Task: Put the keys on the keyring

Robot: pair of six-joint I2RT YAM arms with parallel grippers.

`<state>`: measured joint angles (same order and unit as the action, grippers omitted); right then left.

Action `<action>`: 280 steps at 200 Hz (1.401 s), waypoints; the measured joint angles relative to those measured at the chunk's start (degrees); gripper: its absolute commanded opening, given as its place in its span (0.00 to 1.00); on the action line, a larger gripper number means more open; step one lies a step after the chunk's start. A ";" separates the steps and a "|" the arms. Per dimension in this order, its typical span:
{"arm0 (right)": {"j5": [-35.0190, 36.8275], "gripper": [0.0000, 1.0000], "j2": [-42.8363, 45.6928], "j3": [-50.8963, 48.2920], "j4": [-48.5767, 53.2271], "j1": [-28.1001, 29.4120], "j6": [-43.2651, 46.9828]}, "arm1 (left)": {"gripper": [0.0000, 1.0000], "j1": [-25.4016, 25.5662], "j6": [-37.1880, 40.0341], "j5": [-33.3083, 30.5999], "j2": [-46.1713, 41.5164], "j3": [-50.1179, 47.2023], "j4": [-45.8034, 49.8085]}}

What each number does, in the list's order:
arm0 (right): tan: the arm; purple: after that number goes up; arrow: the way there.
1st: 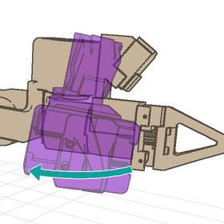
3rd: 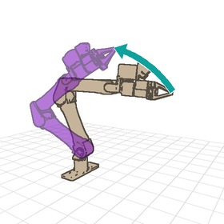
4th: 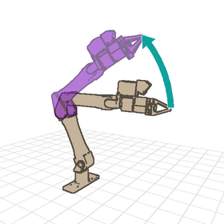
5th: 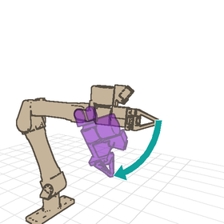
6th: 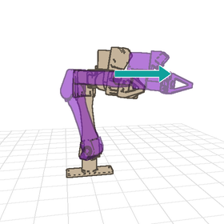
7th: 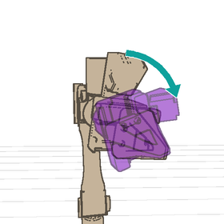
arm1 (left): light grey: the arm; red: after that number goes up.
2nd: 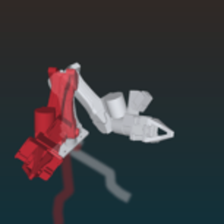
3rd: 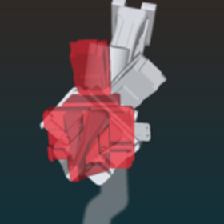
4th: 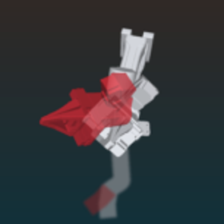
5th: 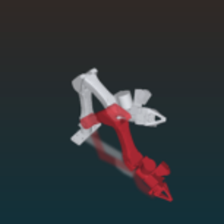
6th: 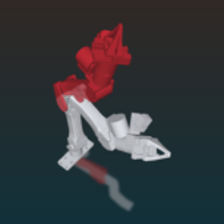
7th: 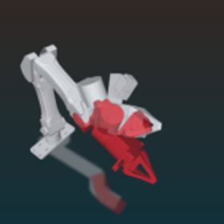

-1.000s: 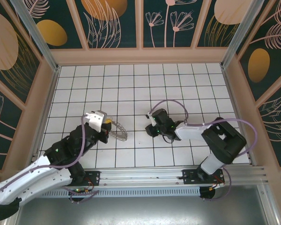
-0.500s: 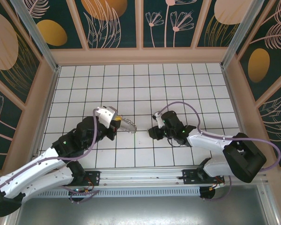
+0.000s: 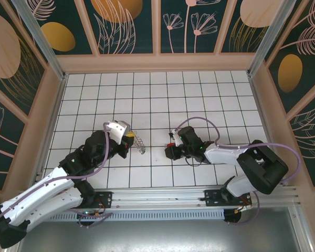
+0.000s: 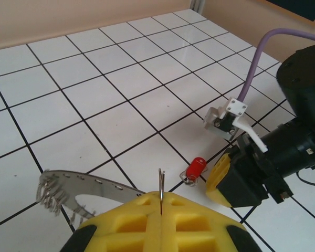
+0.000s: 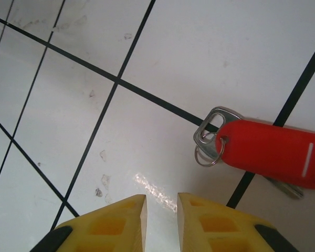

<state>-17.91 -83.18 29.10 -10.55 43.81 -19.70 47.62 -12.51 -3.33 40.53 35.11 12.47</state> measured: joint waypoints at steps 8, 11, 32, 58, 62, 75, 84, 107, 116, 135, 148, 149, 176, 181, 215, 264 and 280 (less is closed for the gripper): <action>0.04 0.21 -0.61 0.35 0.00 0.00 0.02 | 0.00 0.00 0.00 0.13 0.00 0.00 -0.09; 0.07 0.21 -0.81 0.46 0.04 0.00 0.02 | 0.00 0.00 0.00 0.15 0.00 0.00 -0.13; 0.98 0.22 -1.66 1.57 0.44 0.00 0.02 | 0.00 0.00 0.00 0.55 0.00 0.00 -0.31; 2.73 0.23 -2.19 3.13 1.79 0.00 0.17 | 0.00 -0.07 0.04 1.38 0.02 0.00 -0.37; 3.10 0.24 -2.19 3.32 2.05 0.00 0.24 | 0.00 -0.07 0.04 1.42 0.02 0.00 -0.42; 4.20 0.26 -2.19 3.67 2.86 0.00 0.33 | 0.00 -0.11 0.04 1.70 0.07 0.00 -0.63; 4.92 0.28 -2.23 3.82 3.58 0.00 0.42 | 0.00 -0.17 0.04 1.97 0.26 0.00 -0.96; 6.51 0.29 -2.45 3.98 5.27 -0.04 0.96 | 0.00 -0.46 0.04 2.89 1.33 0.00 -2.67; 6.95 0.29 -2.51 3.98 5.70 -0.11 1.11 | 0.00 -0.48 0.04 3.13 1.75 -0.11 -3.63; 7.96 0.29 -2.67 4.00 6.75 -0.39 1.22 | 0.00 -0.48 0.04 3.80 2.56 -0.46 -5.27; 8.04 0.30 -2.86 4.31 7.19 -0.55 1.33 | 0.00 -0.48 0.04 4.39 3.08 -0.66 -6.29; 8.04 0.30 -2.89 4.37 7.23 -0.55 1.33 | 0.00 -0.48 0.04 4.39 3.10 -0.68 -6.32; 7.91 0.32 -2.91 4.63 7.48 -0.63 1.31 | 0.00 -0.48 0.04 4.98 3.15 -1.07 -7.08; 7.78 0.32 -2.93 4.66 7.48 -0.63 1.31 | 0.00 -0.48 0.04 5.05 3.15 -1.07 -7.13; 6.84 0.41 -3.80 5.51 7.02 -0.66 0.98 | 0.00 -0.48 0.04 5.07 3.13 -1.07 -7.61; 6.40 0.48 -5.27 6.67 6.86 -0.63 0.04 | 0.00 -0.50 0.04 5.03 2.62 -1.09 -7.61; 7.50 0.46 -6.14 7.80 7.74 -0.28 0.04 | 0.00 -0.63 0.04 5.03 2.56 -1.09 -7.61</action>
<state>-10.41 -89.32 36.91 -2.81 43.53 -19.66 46.98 -12.47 1.69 43.09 34.02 4.86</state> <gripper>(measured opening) 0.473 0.037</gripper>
